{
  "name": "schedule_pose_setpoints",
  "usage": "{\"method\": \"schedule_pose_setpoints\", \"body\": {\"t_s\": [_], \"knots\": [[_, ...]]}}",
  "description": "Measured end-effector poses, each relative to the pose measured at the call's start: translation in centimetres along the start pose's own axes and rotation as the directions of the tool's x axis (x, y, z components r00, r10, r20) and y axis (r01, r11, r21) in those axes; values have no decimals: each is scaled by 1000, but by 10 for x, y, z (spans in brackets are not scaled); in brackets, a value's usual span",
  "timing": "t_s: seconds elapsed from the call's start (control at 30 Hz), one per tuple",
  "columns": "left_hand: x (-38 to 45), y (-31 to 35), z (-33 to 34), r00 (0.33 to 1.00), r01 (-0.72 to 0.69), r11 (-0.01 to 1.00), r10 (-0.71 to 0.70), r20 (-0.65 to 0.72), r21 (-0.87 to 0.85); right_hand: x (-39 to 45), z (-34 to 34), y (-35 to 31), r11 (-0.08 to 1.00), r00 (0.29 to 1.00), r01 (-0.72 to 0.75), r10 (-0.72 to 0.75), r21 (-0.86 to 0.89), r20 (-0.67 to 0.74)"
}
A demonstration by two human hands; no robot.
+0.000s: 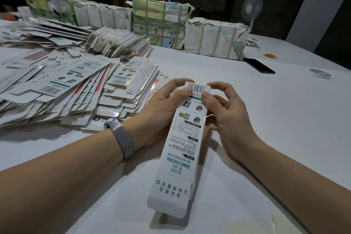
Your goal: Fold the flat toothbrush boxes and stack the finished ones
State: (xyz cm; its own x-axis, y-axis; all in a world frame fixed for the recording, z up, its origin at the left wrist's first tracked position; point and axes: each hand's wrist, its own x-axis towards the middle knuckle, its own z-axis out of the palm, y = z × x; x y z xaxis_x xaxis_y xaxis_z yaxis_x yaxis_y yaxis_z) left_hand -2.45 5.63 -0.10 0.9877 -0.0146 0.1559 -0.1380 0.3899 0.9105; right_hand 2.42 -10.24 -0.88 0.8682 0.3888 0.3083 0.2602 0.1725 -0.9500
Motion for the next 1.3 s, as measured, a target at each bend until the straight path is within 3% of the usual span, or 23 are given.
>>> {"method": "schedule_pose_setpoints", "body": {"t_s": [0.43, 0.6, 0.67, 0.77, 0.87, 0.97, 1.13, 1.2, 1.3], "knots": [[2, -2, -1, 1000, 8, 1000, -8, -9, 18, 2, -1, 0, 998, 999, -53, 53, 35, -8], [4, -6, -2, 996, -27, 998, 32, -85, 51, 1, 4, -5, 989, 995, -66, 56, -130, -79], [4, -8, -1, 987, -66, 993, 80, -142, 101, 0, 2, -13, 915, 995, -34, -6, -402, -96], [1, -6, 2, 975, -108, 985, 131, -180, 135, -6, 5, -29, 728, 1000, 28, -11, -685, 29], [-2, -4, 5, 967, -151, 962, 191, -167, 228, -17, 15, -46, 645, 997, 38, 26, -763, 71], [-4, -3, 7, 971, -183, 927, 223, -91, 328, -25, 14, -60, 628, 998, 26, 23, -778, 53], [-5, -8, 6, 985, -170, 922, 158, 63, 349, -42, -27, -86, 528, 994, -86, -9, -845, -107], [-4, -13, 2, 989, -147, 919, 134, 61, 366, -58, -62, -98, 429, 980, -178, 0, -885, -197], [-1, -16, -4, 997, -79, 925, 79, 16, 370, -92, -125, -117, 166, 933, -360, 57, -918, -355]]}}
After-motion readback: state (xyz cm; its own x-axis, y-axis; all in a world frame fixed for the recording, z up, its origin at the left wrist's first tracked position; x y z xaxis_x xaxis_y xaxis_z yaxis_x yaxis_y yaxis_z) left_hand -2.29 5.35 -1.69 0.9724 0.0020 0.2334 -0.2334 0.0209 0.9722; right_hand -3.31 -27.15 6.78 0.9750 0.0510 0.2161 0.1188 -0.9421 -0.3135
